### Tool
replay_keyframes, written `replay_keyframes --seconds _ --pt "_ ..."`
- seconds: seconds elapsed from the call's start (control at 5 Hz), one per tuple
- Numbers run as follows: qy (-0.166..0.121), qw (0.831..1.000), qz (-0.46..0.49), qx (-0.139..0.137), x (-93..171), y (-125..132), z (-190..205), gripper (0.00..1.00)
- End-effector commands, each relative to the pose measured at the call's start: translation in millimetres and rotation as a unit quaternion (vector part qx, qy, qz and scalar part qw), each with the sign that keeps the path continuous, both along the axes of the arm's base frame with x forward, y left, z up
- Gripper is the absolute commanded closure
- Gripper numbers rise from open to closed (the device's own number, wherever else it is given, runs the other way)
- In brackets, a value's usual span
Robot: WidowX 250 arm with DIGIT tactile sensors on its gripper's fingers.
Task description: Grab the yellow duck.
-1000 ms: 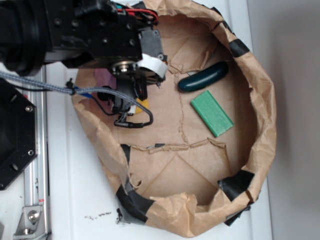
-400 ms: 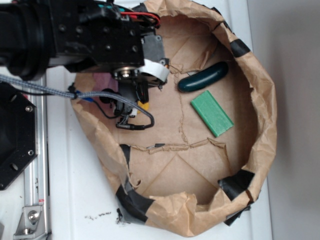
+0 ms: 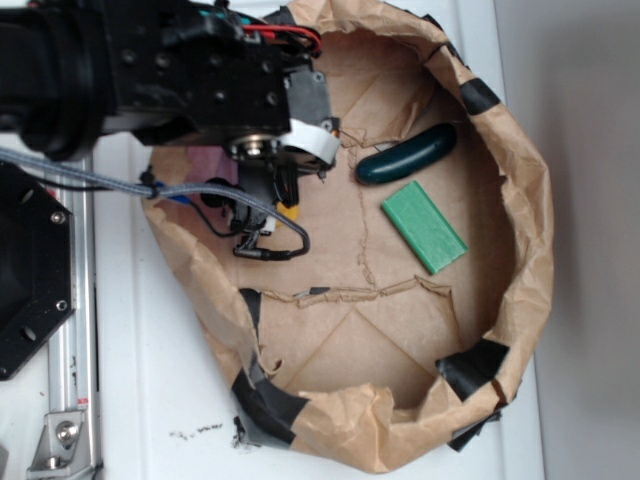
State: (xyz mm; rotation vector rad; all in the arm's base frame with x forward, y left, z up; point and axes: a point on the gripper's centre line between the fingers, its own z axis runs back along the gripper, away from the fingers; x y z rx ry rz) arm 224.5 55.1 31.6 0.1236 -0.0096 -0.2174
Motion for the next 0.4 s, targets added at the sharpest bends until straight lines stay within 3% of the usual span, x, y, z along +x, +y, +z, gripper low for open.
replay_keyframes --seconds 0.0,0.2 --pt "-0.012 1.000 -0.007 0.026 14.3 -6.4 -17.0 0.00" --pt "-0.008 1.000 -0.012 0.026 14.0 -8.9 -19.3 0.00"
